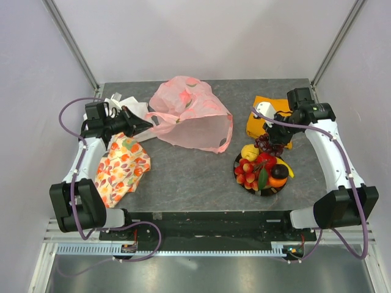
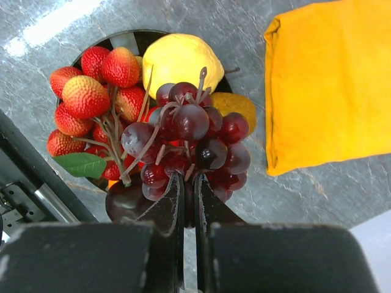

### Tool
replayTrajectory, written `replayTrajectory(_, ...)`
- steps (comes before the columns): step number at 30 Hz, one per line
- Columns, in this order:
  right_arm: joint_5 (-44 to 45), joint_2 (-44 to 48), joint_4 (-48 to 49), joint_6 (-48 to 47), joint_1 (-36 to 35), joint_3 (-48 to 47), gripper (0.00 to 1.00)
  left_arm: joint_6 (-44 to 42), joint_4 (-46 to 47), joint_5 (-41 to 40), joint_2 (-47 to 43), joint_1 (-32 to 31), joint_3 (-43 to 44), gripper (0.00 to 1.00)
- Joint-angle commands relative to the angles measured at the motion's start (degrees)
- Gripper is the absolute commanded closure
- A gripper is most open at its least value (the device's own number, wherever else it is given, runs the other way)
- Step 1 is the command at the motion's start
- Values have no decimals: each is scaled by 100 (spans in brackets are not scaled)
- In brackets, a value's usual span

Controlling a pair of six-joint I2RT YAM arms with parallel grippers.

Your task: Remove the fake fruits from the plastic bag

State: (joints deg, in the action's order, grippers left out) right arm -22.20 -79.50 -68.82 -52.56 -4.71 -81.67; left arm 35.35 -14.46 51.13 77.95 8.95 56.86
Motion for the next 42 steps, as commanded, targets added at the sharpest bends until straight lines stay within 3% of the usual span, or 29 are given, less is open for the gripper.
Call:
replayTrajectory(1,-391,-39,159,-114,-12,37,99,15,101,19,-149,54,-26,98)
replayTrajectory(5,-452,-118,-35,-368,-56,46,90,15,127,11,-158,80,-52,98)
replayTrajectory(13,-584,-284,-167,-440,-153,213,85,24,145,2,-175,116,-96,99)
replayTrajectory(18,-628,-364,-167,-431,-276,265,77,33,145,-7,-123,116,-79,98)
replayTrajectory(27,-461,-338,-185,-387,-294,160,51,77,198,11,-17,125,-26,98)
replayTrajectory(29,-444,-338,-193,-282,-294,64,36,103,233,19,27,133,-26,98)
replayTrajectory(39,-224,-276,-53,289,-189,-858,24,182,251,90,238,124,211,98)
replayTrajectory(41,-171,-276,209,543,-48,-1166,13,217,259,116,282,124,299,99)
replayTrajectory(42,-84,-259,359,988,22,-1237,2,244,268,125,299,124,325,98)
